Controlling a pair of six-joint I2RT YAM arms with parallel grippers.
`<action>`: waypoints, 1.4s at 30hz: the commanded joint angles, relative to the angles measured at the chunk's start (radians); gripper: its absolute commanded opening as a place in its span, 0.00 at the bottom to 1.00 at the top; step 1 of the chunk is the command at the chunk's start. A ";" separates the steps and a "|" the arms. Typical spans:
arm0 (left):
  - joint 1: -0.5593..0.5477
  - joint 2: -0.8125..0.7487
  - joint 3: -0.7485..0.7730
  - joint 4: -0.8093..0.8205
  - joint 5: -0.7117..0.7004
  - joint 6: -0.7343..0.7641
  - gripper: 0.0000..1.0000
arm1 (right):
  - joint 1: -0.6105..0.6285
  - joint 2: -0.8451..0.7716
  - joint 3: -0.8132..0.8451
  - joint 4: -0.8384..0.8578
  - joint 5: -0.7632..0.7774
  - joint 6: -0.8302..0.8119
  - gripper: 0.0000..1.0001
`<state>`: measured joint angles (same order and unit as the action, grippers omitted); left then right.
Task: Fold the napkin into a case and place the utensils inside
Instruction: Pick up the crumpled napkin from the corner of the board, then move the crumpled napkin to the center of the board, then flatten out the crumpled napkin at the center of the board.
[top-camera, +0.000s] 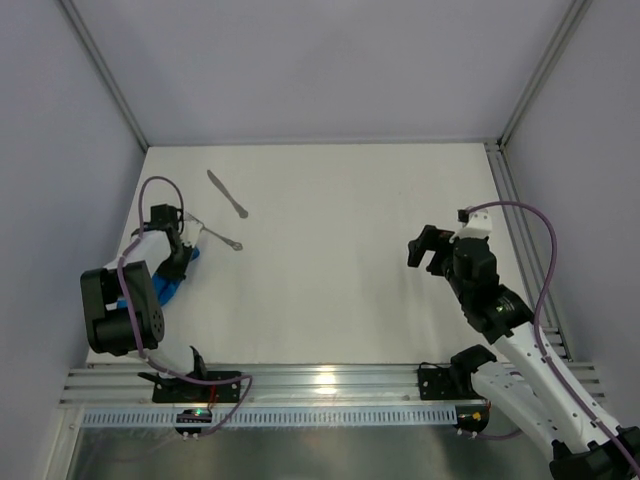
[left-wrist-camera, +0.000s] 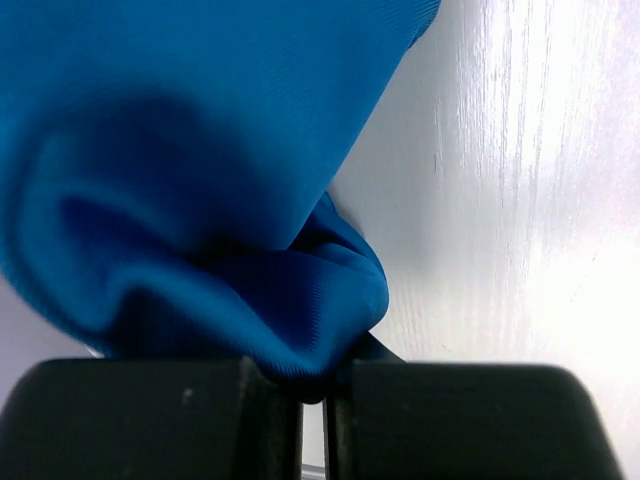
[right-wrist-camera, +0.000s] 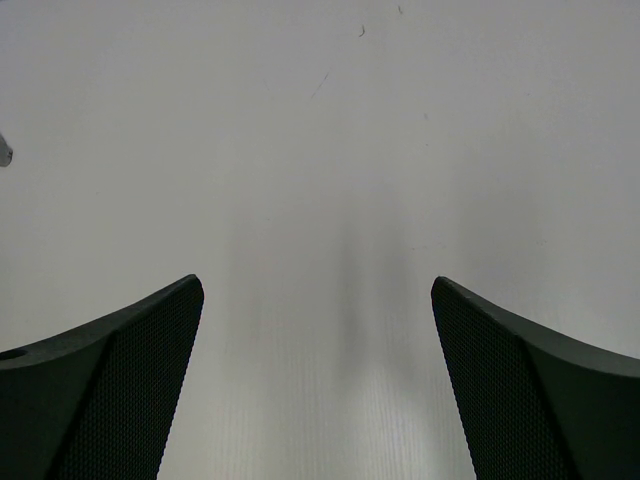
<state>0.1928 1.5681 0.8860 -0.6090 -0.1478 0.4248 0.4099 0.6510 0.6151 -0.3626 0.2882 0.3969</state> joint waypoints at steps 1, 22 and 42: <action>0.002 -0.069 0.021 0.069 0.026 -0.009 0.00 | -0.003 0.019 0.037 0.037 0.000 0.005 0.99; -0.591 -0.216 0.628 -0.603 0.848 0.023 0.00 | -0.002 0.051 0.181 -0.047 -0.027 0.036 0.99; -0.558 0.534 1.116 -0.479 0.647 -0.124 0.99 | -0.002 0.515 0.282 -0.153 -0.217 0.043 0.85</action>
<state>-0.3904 2.2887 2.0014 -1.1351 0.5865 0.3691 0.4099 1.1488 0.8566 -0.5095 0.1562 0.4309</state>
